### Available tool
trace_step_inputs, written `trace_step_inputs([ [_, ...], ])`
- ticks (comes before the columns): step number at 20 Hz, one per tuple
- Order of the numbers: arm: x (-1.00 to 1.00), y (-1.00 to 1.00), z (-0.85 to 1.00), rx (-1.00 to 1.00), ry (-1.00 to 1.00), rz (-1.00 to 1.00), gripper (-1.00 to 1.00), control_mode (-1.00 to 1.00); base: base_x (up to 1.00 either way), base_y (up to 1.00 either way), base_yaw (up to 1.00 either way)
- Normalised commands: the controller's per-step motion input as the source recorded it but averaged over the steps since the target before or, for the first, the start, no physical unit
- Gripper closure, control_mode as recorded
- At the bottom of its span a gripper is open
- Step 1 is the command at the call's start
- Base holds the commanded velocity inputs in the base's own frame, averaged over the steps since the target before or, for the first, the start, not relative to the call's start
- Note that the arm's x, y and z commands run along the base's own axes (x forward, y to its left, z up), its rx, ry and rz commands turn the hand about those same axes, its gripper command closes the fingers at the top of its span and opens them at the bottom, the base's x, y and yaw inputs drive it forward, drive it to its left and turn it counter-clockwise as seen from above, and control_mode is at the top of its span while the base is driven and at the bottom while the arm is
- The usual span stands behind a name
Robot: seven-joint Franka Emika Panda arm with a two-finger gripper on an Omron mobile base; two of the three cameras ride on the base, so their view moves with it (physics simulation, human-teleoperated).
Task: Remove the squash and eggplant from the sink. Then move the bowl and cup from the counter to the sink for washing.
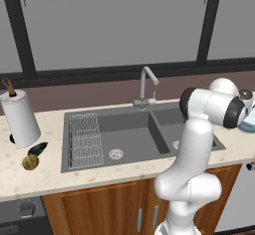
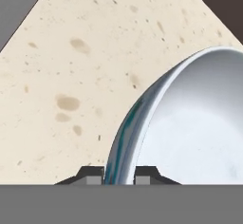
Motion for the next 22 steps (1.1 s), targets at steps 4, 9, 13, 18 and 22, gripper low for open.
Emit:
trace_step_inputs([
  [4, 0.0, 0.12, 0.0, 0.0, -0.01, 0.07, 1.0, -1.0, 0.0, 0.0, 0.0],
  [9, 0.0, 0.14, 0.01, 0.0, -0.04, 0.12, 1.0, -1.0, 0.0, 0.0, 0.0],
  [13, 0.0, 0.18, 0.04, -0.01, -0.1, 0.12, 1.0, -1.0, 0.0, 0.0, 0.0],
  [18, 0.0, 0.18, 0.1, -0.04, -0.12, 0.13, 1.0, -1.0, 0.0, 0.0, 0.0],
  [22, -0.04, 0.18, 0.12, -0.08, -0.11, 0.14, 1.0, -1.0, 0.0, 0.0, 0.0],
])
